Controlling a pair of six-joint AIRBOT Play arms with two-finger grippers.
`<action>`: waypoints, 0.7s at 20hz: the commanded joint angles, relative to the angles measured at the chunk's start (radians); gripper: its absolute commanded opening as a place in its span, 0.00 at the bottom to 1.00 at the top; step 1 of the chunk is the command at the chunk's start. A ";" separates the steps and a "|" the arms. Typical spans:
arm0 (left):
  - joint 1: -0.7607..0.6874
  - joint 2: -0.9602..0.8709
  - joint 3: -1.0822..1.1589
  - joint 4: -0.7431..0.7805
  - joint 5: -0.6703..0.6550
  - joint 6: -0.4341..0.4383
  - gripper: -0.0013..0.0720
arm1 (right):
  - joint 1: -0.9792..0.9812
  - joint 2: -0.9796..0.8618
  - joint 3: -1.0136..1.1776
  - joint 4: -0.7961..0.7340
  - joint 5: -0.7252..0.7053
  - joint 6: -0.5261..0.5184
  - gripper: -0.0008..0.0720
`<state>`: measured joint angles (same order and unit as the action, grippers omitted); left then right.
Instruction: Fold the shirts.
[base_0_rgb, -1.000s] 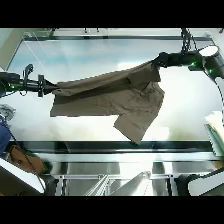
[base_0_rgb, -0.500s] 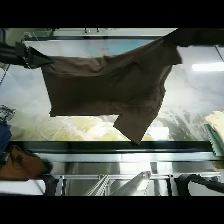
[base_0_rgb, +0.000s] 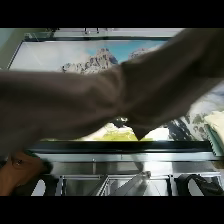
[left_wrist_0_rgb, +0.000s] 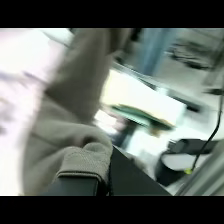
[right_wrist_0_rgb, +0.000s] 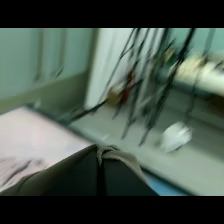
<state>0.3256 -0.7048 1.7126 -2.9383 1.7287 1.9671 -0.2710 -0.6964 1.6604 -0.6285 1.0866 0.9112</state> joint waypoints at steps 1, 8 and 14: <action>0.059 -0.043 0.175 0.012 -0.024 -0.069 0.05 | -0.050 -0.015 0.010 0.027 -0.129 -0.049 0.04; 0.059 -0.484 -0.033 0.015 -0.010 0.003 0.05 | 0.045 -0.587 0.010 0.292 0.032 -0.179 0.04; 0.062 -0.873 -0.483 0.015 -0.110 0.310 0.05 | 0.170 -1.002 0.008 0.293 0.054 -0.179 0.04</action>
<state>0.3855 -1.3968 1.4017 -2.9192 1.6669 2.1269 -0.1486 -1.5173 1.6680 -0.3515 1.1328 0.7391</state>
